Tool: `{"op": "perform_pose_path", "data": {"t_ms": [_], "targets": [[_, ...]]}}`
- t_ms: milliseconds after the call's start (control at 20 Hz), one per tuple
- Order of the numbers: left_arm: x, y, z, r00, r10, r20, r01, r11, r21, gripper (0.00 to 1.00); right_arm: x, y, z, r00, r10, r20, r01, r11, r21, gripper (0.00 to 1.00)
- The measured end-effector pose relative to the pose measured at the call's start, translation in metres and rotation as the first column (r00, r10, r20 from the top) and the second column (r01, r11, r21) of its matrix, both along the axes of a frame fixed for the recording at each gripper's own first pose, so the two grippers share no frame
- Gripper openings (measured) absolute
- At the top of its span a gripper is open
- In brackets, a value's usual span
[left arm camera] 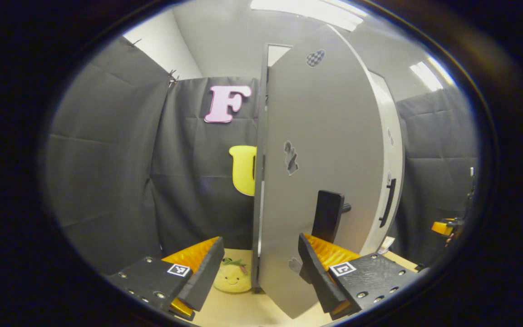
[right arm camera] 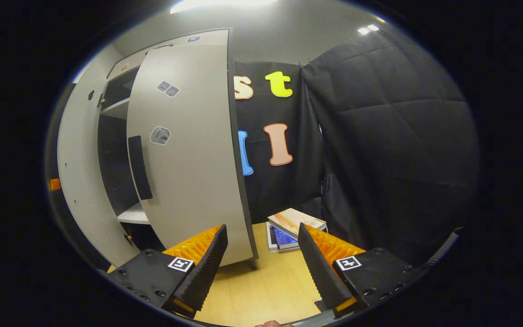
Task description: Grab one shoe with the right hand and put it into the shoe cabinet, grab the other shoe with the left hand and put it into the shoe cabinet; then close the right door with the right hand and the left door with the left hand.
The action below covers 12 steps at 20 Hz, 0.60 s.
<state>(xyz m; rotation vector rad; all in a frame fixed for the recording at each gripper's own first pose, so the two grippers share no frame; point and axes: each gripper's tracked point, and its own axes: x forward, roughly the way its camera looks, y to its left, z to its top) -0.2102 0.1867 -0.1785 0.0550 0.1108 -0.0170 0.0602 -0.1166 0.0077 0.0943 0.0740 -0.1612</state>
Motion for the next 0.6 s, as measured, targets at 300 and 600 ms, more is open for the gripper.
{"op": "perform_pose_path", "data": {"t_ms": [300,600], "targets": [[0.026,-0.088,-0.006,0.999,0.018,0.034,-0.019,1.000,0.024,0.93,0.024,-0.036,0.000,1.000,0.026,0.005,-0.026,0.999,0.037,0.98],[0.031,-0.136,-0.008,0.993,0.092,0.077,-0.095,0.995,0.039,0.93,0.042,-0.067,0.002,0.997,0.077,0.027,-0.077,0.997,0.006,0.98]]}}
